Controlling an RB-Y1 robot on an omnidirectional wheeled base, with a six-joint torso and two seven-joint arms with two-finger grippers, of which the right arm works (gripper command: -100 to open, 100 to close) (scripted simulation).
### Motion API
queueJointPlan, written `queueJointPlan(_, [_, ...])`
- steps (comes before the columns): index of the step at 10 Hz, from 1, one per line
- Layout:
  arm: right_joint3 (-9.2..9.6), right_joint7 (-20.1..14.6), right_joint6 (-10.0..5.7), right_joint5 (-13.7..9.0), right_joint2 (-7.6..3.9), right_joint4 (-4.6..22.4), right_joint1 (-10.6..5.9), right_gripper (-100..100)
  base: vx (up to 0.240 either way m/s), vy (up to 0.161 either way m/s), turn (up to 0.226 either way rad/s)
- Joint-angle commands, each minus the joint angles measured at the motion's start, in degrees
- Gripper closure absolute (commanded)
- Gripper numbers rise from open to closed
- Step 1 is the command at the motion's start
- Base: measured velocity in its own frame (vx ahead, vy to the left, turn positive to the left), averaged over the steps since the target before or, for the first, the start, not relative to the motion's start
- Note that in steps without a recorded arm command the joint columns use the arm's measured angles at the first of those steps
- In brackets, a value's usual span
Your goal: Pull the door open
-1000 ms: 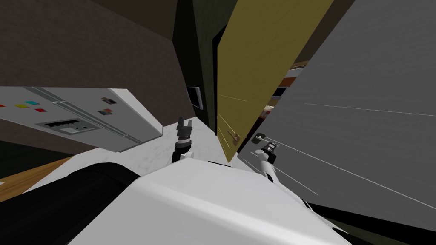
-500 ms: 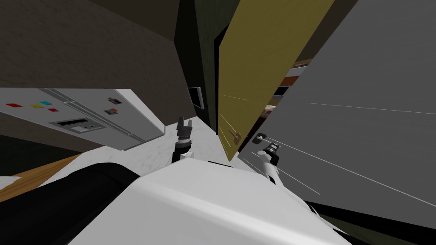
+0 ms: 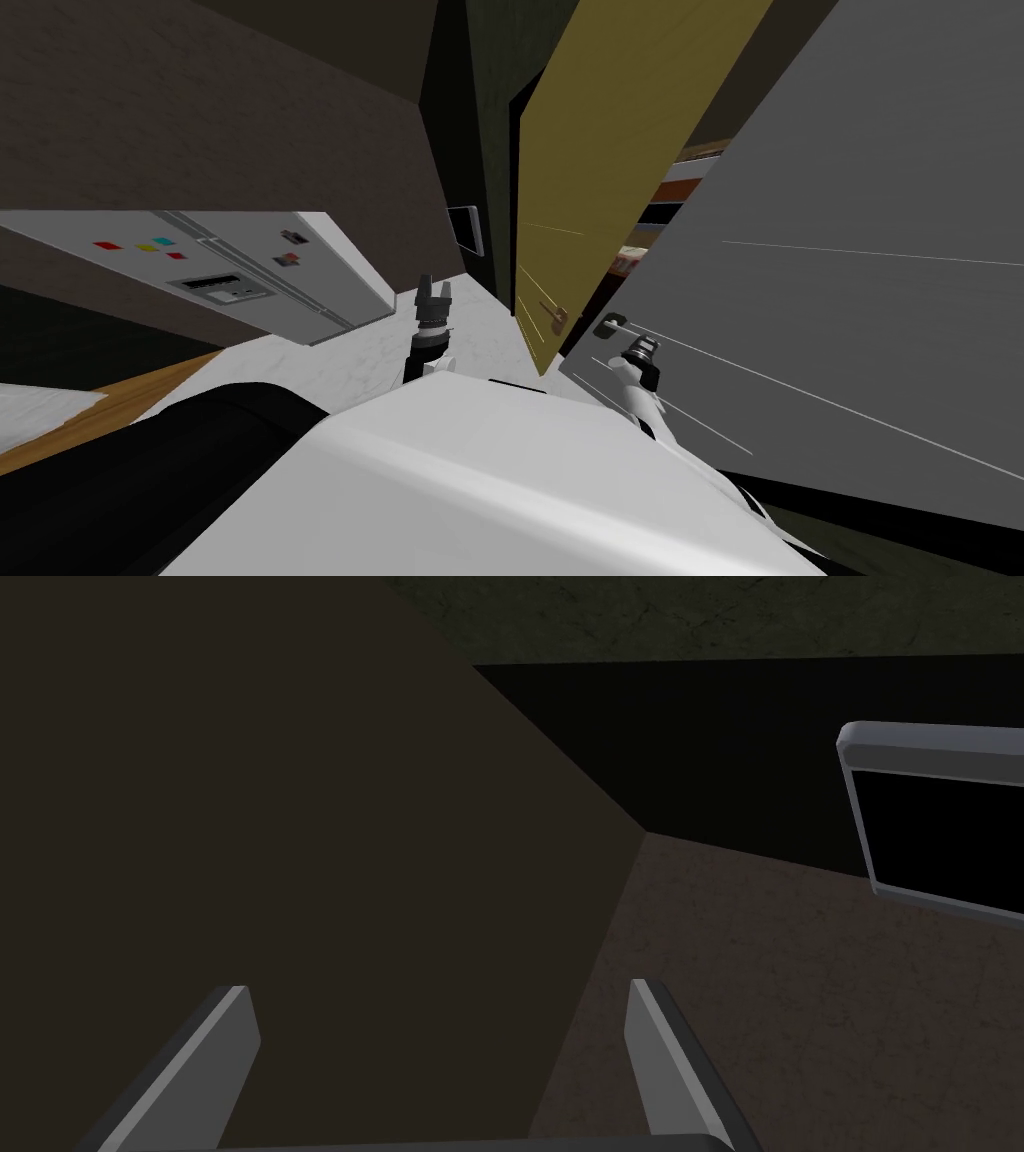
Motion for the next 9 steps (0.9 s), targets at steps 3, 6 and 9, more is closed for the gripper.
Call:
queueJointPlan(3, [2.38,-4.4,0.71,1.2,-1.70,0.0,0.59,100,-0.079,-0.004,0.073])
queueJointPlan(6, [4.58,-7.7,1.19,2.1,-2.60,0.4,0.60,100,-0.064,-0.027,0.076])
queueJointPlan(9, [6.17,-10.0,1.53,2.8,-3.17,0.7,0.52,100,-0.051,-0.018,0.044])
